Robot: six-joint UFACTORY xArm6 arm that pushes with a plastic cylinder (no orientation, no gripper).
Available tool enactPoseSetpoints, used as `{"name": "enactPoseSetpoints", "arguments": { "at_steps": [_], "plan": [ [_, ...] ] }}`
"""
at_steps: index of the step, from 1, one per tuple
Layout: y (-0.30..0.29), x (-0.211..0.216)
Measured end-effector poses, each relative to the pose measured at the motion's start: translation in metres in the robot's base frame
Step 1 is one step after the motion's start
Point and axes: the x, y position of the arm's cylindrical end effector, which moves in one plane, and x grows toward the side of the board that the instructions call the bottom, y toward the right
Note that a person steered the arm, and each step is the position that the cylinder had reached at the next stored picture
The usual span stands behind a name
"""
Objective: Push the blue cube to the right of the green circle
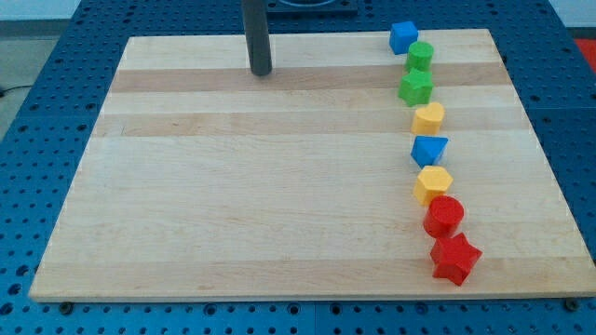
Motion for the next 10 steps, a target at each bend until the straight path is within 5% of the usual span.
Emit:
{"name": "enactPoseSetpoints", "arguments": {
  "at_steps": [1,2,6,10],
  "plan": [
    [0.006,0.075],
    [0.011,0.079],
    [0.049,-0.108],
    [0.192,-0.109]
  ]
}}
